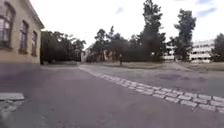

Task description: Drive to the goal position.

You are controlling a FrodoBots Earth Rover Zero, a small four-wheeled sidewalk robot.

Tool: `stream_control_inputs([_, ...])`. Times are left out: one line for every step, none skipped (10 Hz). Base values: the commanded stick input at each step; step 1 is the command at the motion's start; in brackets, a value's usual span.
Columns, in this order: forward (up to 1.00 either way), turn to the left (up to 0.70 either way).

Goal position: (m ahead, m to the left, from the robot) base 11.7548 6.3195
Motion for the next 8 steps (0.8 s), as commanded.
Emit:
stream_control_inputs([0.0, 0.0])
stream_control_inputs([0.0, 0.0])
stream_control_inputs([0.0, 0.0])
stream_control_inputs([0.0, 0.0])
stream_control_inputs([0.0, 0.0])
stream_control_inputs([0.0, 0.0])
stream_control_inputs([0.0, 0.0])
stream_control_inputs([0.0, 0.0])
